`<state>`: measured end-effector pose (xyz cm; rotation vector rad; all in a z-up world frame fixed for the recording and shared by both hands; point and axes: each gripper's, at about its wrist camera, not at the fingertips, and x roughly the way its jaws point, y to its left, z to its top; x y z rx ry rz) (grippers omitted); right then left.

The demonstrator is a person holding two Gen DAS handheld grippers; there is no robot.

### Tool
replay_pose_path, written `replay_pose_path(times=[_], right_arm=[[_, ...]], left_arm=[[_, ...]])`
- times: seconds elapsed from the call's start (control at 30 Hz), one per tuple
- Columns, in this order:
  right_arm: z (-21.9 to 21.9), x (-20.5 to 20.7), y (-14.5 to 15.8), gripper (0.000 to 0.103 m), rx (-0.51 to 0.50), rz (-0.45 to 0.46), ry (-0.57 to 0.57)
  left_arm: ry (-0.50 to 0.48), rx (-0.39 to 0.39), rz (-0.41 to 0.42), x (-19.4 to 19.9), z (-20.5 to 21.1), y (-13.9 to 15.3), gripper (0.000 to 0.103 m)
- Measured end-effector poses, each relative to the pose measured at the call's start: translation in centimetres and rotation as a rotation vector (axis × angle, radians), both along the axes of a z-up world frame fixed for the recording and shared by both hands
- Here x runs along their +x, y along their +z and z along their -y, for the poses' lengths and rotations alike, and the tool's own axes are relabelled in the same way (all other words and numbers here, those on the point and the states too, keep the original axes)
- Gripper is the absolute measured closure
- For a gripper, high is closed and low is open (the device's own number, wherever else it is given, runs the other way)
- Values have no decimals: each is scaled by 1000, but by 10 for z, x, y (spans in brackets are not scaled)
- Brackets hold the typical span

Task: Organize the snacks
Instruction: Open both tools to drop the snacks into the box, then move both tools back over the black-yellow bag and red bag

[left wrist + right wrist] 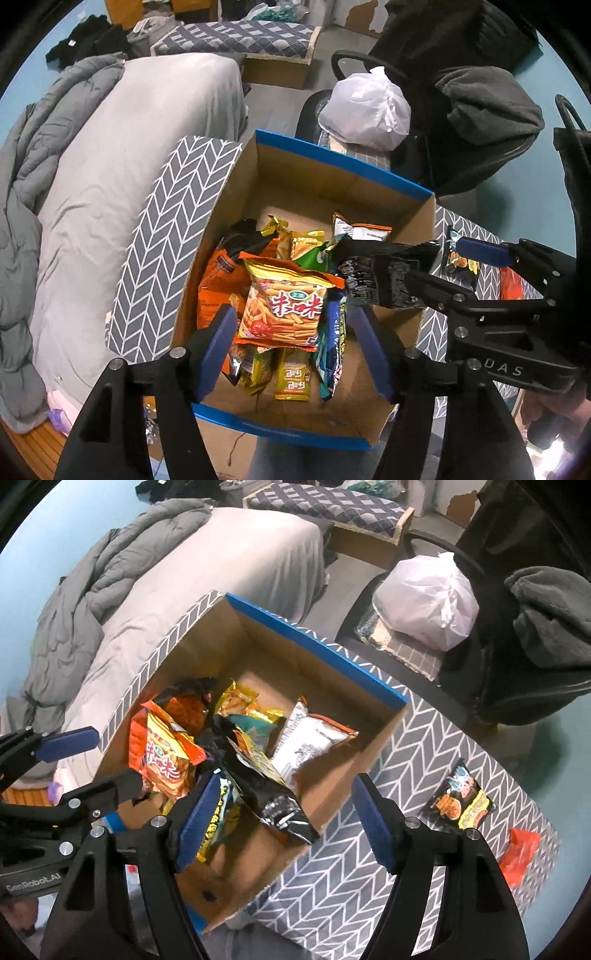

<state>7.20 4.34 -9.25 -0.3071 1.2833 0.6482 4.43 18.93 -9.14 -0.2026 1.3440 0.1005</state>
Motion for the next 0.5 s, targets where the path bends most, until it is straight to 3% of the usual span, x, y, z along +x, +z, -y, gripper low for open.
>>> replay_pose_path(times=[0.2,0.5], right_arm=[[21,-1,6,29,6,16,-31],[79,1,3,29,-3,6,-138]], left_arm=[[-42,18,11,3,19,6,34],[-140,34,31,13,66,14,24]])
